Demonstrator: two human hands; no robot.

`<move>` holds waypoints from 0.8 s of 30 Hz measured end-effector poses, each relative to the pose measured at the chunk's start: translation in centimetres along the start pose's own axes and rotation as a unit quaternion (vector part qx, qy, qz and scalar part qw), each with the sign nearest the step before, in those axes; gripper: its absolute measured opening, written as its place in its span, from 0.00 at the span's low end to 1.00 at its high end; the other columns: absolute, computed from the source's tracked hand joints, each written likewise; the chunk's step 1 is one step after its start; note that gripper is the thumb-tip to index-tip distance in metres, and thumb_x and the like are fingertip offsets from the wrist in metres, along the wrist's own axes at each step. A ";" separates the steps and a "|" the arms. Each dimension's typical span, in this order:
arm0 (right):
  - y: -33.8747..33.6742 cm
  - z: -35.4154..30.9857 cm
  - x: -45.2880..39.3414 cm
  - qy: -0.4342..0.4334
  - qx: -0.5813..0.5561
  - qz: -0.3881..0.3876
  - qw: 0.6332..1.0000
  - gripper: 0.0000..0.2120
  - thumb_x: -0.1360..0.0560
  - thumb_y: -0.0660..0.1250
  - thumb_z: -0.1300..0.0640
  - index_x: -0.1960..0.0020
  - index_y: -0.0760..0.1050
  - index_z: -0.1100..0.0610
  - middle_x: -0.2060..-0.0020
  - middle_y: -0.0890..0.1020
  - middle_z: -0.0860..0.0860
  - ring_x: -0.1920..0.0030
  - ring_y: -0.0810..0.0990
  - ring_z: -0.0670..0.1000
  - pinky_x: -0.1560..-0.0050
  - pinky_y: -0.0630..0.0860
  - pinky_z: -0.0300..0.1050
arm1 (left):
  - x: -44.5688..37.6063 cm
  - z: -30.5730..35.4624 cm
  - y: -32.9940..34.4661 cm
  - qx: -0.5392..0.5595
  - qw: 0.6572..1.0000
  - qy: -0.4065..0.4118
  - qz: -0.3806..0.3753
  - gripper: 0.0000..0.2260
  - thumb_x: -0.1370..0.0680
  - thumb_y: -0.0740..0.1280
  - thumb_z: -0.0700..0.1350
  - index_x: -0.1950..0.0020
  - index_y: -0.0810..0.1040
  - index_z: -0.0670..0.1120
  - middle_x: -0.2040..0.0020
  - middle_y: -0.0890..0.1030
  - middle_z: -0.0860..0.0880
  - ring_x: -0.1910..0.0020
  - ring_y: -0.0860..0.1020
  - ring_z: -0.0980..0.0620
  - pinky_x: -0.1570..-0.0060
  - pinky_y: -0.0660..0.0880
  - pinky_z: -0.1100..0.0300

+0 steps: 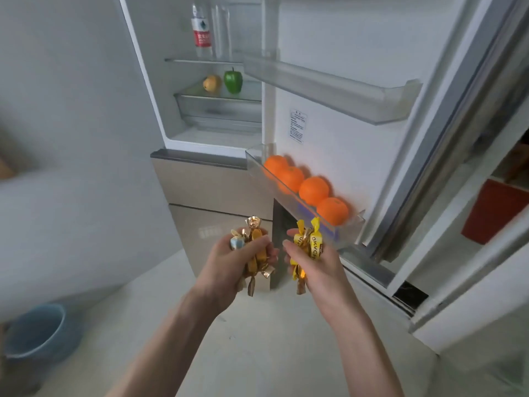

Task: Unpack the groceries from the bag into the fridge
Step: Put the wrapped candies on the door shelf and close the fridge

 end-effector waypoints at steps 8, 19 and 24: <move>7.6 -0.8 -5.2 -0.013 0.001 0.029 0.999 0.05 0.22 0.73 0.57 0.46 0.81 0.53 0.60 0.85 0.49 0.58 0.82 0.50 0.57 0.78 0.47 | -5.0 4.7 -6.8 -0.046 0.997 0.040 -0.049 0.10 0.19 0.70 0.42 0.45 0.80 0.35 0.53 0.85 0.36 0.52 0.84 0.36 0.44 0.82 0.40; 15.2 -4.0 -11.1 -0.079 0.014 0.088 0.993 0.03 0.20 0.70 0.56 0.52 0.80 0.54 0.61 0.81 0.55 0.63 0.79 0.52 0.63 0.76 0.44 | -13.5 10.1 -14.3 -0.023 0.994 0.016 -0.103 0.08 0.19 0.69 0.41 0.47 0.79 0.35 0.57 0.83 0.38 0.57 0.83 0.40 0.47 0.82 0.44; 16.3 -5.9 -13.8 -0.080 0.026 0.119 0.989 0.07 0.20 0.70 0.55 0.50 0.80 0.60 0.64 0.82 0.53 0.67 0.78 0.48 0.68 0.75 0.38 | -17.2 12.6 -14.2 0.001 0.992 0.007 -0.128 0.06 0.19 0.69 0.41 0.53 0.82 0.39 0.58 0.83 0.38 0.58 0.82 0.41 0.49 0.81 0.45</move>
Point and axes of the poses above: each hand's wrist, its own x-axis away from the middle knuckle, its own y-axis out of the palm, z = x × y, the point moved 6 cm from there along -x, towards the middle knuckle
